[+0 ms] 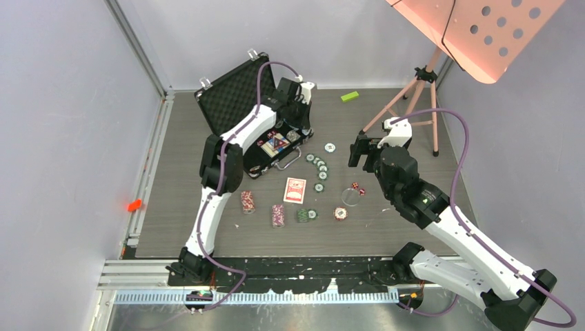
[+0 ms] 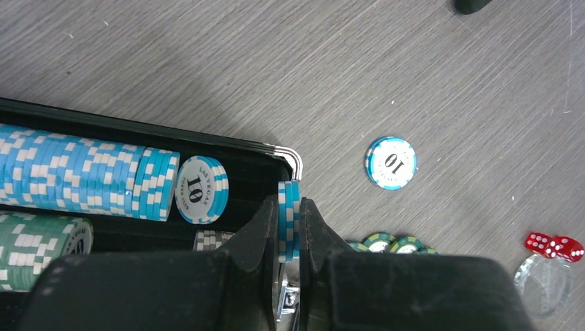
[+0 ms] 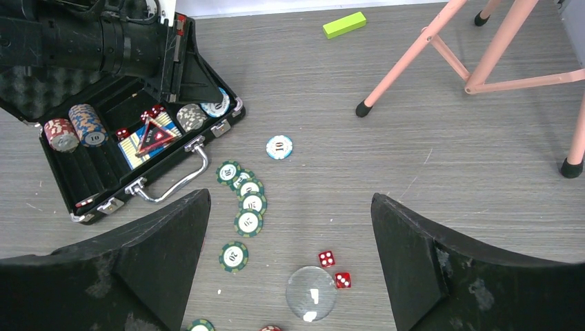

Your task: Pack up texas hold em set

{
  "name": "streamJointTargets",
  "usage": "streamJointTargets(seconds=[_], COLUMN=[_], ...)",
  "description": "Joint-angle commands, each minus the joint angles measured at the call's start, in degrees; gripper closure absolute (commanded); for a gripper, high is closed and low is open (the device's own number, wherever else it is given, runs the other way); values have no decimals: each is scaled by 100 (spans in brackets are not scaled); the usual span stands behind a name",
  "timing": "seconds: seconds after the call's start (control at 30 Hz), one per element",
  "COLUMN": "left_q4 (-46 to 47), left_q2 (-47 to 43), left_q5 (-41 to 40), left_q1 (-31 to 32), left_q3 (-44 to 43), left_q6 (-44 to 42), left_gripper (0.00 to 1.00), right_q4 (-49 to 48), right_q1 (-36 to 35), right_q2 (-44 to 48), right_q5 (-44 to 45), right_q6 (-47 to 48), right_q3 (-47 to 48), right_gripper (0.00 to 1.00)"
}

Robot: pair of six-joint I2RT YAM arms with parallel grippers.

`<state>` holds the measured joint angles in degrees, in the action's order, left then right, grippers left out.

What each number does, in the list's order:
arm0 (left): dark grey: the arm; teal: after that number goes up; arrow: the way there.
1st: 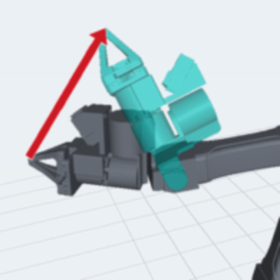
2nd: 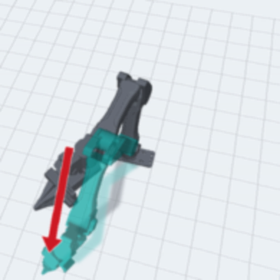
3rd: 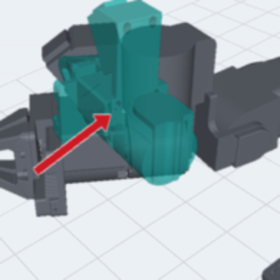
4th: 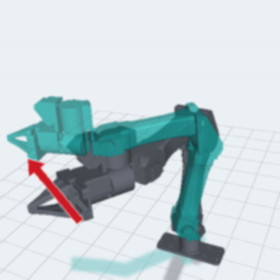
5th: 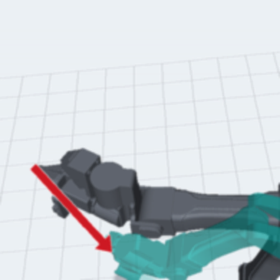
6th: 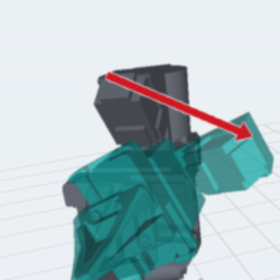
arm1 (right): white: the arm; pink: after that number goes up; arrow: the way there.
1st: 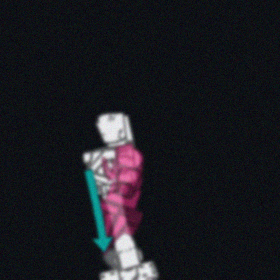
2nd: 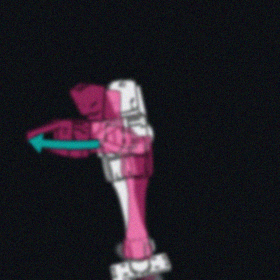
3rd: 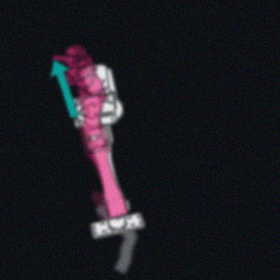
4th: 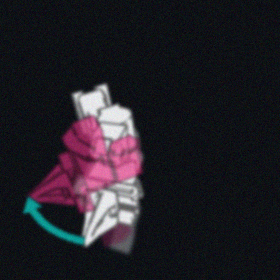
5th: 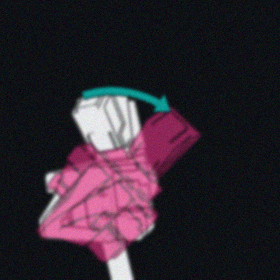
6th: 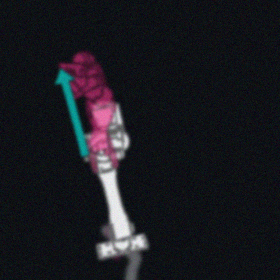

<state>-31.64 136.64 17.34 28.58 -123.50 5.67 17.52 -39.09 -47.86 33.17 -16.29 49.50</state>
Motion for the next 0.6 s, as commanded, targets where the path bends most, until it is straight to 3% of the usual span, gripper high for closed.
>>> streamJointTargets(seconds=[0.0,0.57], left_q4=[99,284], left_q2=[17,244], left_q5=[-100,-240], left_q1=[-69,-195], left_q3=[-354,-420], left_q6=[-109,-163], left_gripper=[100,100], right_q4=[-297,-328], right_q1=[11,7], right_q2=[64,-88], right_q5=[121,92], right_q6=[-12,-6], right_q3=[-1,52], right_gripper=[7,7])
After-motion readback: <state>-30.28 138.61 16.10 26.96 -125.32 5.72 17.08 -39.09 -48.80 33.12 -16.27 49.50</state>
